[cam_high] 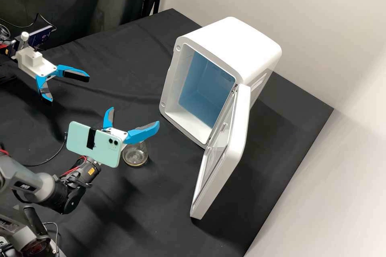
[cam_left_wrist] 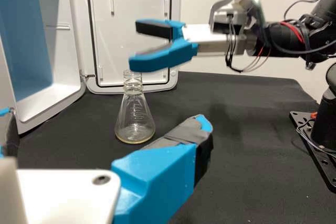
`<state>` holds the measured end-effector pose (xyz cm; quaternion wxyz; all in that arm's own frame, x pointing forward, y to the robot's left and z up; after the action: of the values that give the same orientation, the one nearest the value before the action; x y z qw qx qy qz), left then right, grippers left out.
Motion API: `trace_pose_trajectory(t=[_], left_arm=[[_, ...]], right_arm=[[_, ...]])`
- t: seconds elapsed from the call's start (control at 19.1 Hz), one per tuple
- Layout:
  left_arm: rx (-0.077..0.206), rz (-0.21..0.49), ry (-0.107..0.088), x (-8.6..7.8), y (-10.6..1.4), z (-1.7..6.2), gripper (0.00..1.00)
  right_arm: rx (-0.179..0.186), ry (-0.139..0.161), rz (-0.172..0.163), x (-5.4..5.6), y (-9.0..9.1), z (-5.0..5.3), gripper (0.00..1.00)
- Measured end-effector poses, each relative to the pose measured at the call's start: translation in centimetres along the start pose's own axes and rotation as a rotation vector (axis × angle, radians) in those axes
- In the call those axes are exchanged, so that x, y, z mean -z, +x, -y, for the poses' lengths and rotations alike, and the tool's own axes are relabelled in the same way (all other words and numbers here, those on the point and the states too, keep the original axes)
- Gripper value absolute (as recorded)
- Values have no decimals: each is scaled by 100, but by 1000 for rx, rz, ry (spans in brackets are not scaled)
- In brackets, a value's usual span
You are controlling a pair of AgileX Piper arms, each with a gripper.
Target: Place the flask in the incubator
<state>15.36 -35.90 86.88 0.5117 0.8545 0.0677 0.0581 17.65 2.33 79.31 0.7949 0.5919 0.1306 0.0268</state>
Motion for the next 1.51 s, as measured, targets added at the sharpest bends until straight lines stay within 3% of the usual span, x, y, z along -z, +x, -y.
trace_pose_trajectory(t=[0.16, 0.37, 0.63, 0.89, 1.04, 1.1, 1.2, 1.25, 1.41, 1.51], left_arm=[[0, 0, 0, 0, 0, 0, 100], [0, 0, 0, 0, 0, 0, 100], [-2, 0, 2, -3, -2, -5, 100], [-10, -7, 8, 4, -13, -20, 100], [-11, -9, 7, 7, -14, -20, 100], [-11, -9, 7, 7, -14, -20, 100], [-11, -9, 7, 7, -14, -20, 100], [-11, -9, 7, 7, -14, -20, 100], [-11, -9, 7, 7, -14, -20, 100], [-11, -9, 7, 7, -14, -20, 100]], right_arm=[[107, -15, 10, -11, 80, 212, 100], [161, 17, 92, -53, 138, 385, 100], [242, 23, 182, -181, 154, 562, 100], [251, 49, 296, -397, 119, 578, 100], [273, 60, 324, -501, 89, 592, 100], [287, 73, 325, -530, 77, 605, 100], [294, 147, 341, -591, 51, 618, 100], [294, 169, 341, -604, 55, 619, 100], [264, 249, 342, -658, 138, 585, 100], [255, 284, 343, -681, 184, 583, 100]])
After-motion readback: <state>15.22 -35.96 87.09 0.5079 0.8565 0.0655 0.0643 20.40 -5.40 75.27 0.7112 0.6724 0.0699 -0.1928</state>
